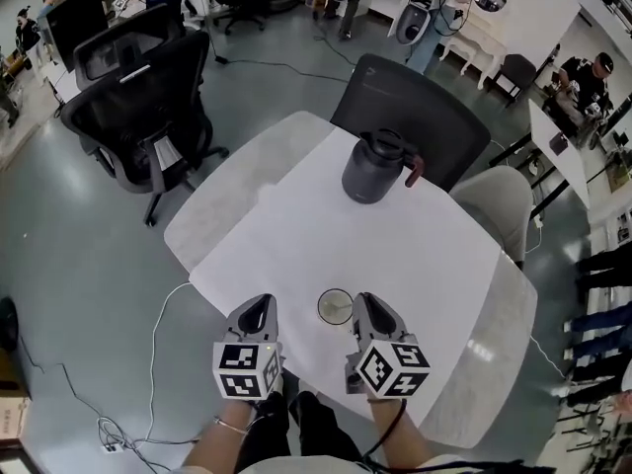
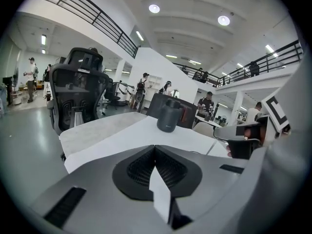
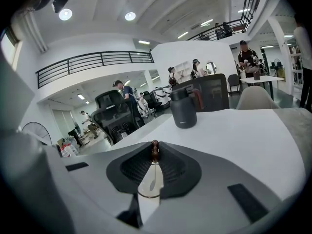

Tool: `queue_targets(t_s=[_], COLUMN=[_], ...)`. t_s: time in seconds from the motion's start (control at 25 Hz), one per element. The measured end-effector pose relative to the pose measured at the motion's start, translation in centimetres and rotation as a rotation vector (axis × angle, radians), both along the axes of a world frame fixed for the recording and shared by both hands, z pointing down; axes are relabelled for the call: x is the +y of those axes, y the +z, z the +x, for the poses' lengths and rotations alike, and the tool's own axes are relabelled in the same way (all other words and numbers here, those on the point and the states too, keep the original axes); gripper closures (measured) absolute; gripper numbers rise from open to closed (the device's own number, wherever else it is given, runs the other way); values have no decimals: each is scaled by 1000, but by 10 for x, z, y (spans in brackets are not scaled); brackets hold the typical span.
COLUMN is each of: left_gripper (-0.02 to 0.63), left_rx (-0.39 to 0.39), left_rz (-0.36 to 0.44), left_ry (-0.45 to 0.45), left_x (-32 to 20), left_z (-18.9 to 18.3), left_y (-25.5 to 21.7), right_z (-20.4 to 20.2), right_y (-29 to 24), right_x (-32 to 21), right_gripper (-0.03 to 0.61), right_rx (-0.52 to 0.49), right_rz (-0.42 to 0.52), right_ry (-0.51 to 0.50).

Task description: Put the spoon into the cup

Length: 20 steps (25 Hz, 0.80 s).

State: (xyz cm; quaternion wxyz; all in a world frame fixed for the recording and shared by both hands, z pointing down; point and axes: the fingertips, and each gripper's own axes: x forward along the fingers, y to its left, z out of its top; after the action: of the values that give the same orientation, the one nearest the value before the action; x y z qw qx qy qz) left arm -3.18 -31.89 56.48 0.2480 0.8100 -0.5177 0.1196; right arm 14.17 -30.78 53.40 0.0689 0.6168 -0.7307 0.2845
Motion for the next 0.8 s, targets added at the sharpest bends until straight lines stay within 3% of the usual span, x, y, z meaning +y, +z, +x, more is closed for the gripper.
queue_targets(t_s=[0.44, 0.8], left_gripper=[595, 595], left_rx=[-3, 0], left_rz=[-64, -72], left_ry=[7, 27], left_x=[7, 6], left_z=[2, 15], left_y=[35, 43], right_z=[-4, -2], right_y=[36, 46], right_x=[-1, 0], right_gripper=[517, 517], right_rx=[-3, -18], right_rz=[-42, -53], right_ry=[10, 22])
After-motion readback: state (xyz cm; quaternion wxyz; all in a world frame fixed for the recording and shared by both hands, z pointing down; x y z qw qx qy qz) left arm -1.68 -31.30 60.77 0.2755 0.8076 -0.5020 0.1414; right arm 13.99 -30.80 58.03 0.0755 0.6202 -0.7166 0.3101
